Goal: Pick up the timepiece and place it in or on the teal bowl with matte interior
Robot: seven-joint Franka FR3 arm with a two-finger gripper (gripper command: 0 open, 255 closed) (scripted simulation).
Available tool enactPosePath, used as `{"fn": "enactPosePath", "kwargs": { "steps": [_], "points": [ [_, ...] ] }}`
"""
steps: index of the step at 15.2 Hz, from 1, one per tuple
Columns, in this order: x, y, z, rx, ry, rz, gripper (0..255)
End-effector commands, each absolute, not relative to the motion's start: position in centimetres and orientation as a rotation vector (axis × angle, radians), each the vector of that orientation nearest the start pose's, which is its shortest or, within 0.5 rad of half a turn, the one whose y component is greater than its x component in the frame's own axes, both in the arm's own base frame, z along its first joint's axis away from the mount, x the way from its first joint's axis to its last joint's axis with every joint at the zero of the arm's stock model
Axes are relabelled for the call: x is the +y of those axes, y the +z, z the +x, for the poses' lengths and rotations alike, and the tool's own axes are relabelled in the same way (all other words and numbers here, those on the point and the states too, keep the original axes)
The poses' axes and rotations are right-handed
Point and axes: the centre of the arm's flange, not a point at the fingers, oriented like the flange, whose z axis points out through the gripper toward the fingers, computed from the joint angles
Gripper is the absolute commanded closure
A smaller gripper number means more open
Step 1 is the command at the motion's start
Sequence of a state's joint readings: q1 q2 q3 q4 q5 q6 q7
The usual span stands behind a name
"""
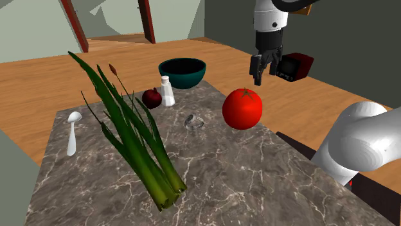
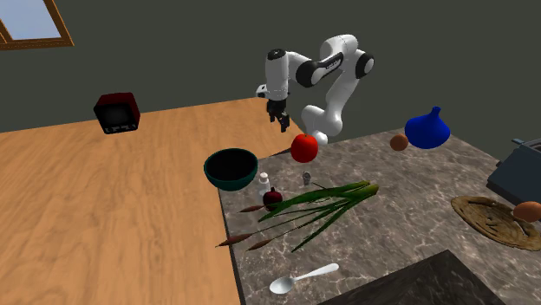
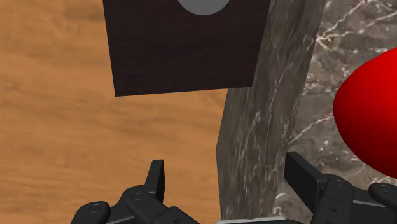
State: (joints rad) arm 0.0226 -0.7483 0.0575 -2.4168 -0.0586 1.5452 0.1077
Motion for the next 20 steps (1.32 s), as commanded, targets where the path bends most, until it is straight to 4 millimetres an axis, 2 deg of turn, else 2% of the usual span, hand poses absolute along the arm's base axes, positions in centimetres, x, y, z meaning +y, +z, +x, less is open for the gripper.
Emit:
{"fn": "enactPosePath", "kwargs": {
  "steps": [1,10,20],
  "points": [
    [2.2,54.8,30.9,0.070,0.188,-3.243,0],
    [13.3,53.1,29.7,0.411,0.014,-3.186,0],
    [25.7,51.4,31.3,0.773,-0.174,-3.069,0]
  ]
}}
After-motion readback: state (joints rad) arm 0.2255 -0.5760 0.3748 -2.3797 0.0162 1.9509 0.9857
